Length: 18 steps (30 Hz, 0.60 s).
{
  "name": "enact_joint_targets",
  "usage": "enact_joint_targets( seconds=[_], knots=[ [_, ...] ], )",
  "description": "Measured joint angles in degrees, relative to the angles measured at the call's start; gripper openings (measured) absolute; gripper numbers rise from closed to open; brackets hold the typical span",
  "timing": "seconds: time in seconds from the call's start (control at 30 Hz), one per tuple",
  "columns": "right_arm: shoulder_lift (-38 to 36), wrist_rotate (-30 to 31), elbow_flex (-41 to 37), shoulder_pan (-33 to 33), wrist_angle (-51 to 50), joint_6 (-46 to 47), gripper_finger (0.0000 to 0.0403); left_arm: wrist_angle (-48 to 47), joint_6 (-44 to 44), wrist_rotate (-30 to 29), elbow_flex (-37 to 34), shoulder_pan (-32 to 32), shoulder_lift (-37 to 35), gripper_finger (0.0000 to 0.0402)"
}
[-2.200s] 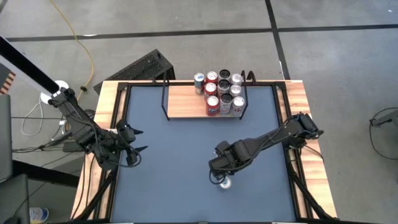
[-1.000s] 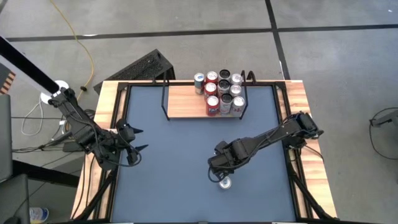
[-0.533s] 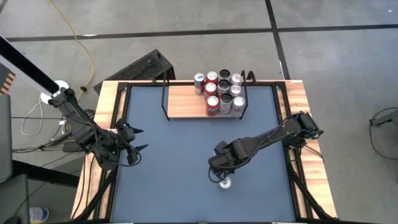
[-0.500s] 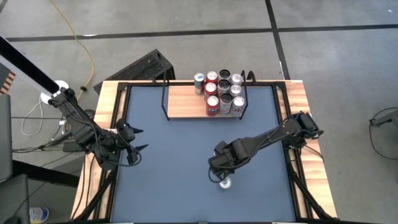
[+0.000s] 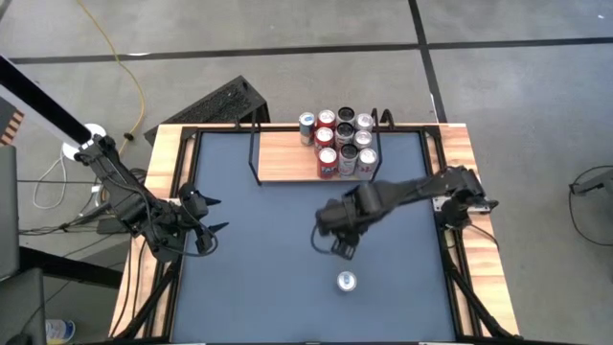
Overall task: Place canned beverage on shelf
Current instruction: Put the top blue soda can on the shelf aligned with the other blue soda can
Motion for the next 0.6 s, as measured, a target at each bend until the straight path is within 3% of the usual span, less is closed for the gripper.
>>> enact_joint_targets(
  seconds=[0.37, 0.6],
  knots=[
    [-0.02, 4.96, 14.89, -11.58, 4.38, -16.60, 0.0169, 0.03, -1.25, 0.00, 0.00, 0.02, 0.01, 0.0311],
    [0.20, 5.70, 16.16, -20.20, 12.30, -27.33, 0.0169, 0.02, -3.50, 0.00, 0.00, 0.00, 0.00, 0.0311]
  ],
)
